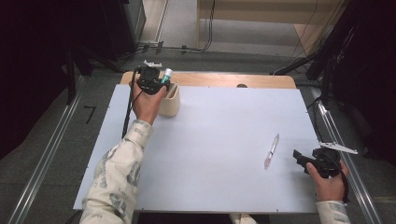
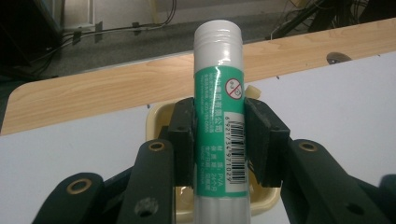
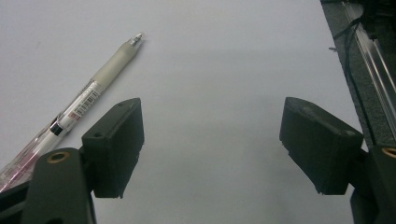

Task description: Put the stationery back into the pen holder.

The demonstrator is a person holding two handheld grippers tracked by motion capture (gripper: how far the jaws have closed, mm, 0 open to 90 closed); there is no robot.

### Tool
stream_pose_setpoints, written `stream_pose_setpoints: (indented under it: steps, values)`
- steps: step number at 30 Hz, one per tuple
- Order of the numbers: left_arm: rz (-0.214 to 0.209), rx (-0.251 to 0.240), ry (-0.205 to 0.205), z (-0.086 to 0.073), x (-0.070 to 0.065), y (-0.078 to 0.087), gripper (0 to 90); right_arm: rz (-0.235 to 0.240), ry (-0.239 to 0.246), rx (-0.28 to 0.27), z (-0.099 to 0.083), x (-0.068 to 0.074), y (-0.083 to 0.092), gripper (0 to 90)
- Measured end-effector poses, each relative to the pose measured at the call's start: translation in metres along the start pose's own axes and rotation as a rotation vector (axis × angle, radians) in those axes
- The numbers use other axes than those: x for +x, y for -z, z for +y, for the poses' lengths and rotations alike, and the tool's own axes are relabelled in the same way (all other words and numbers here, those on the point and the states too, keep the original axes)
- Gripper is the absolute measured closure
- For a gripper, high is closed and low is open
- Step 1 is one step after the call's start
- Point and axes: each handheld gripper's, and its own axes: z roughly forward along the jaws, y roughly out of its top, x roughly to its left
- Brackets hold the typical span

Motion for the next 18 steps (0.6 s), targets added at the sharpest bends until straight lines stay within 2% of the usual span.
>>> stream_pose_setpoints:
  steps: [18]
  values:
    - [-0.002, -0.026, 0.029, -0.004, 0.007, -0.020, 66.1, -0.001, -0.003, 0.003, 0.000, -0.001, -0.001, 20.6]
